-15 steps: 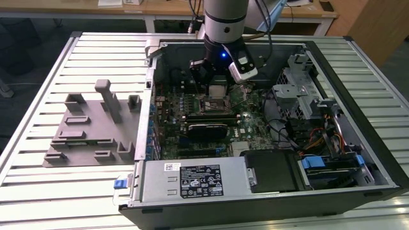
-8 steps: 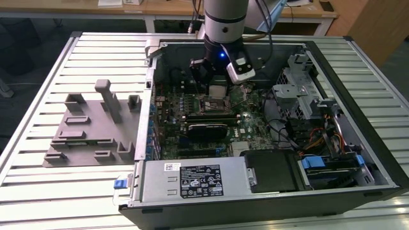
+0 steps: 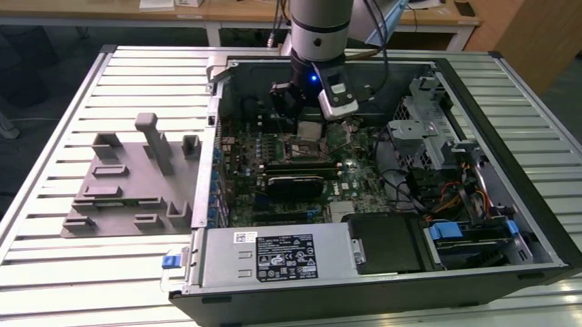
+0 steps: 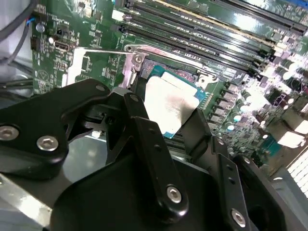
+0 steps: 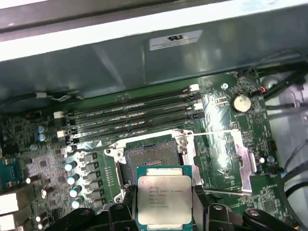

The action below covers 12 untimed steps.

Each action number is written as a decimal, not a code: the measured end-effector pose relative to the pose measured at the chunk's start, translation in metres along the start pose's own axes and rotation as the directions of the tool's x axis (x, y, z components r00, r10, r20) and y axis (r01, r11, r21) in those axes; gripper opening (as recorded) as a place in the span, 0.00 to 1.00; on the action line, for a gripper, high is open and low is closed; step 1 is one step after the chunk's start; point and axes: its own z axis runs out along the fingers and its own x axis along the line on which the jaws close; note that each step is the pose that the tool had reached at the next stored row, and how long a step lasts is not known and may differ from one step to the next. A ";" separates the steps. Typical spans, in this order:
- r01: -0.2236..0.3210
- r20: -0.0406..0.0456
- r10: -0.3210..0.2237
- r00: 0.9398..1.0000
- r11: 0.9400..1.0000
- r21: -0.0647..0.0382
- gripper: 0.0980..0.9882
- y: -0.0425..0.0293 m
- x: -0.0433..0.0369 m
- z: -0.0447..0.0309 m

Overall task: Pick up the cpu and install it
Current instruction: 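Place the cpu into insertion slot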

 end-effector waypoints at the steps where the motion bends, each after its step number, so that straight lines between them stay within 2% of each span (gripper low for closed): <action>1: -0.013 0.001 0.013 1.000 1.000 0.000 0.50 0.0000 0.0000 0.0000; 7: -0.094 0.005 0.094 0.996 0.996 0.002 0.50 0.0000 0.0000 0.0002; 12: -0.163 0.008 0.162 0.987 0.987 0.004 0.50 0.0000 0.0000 0.0003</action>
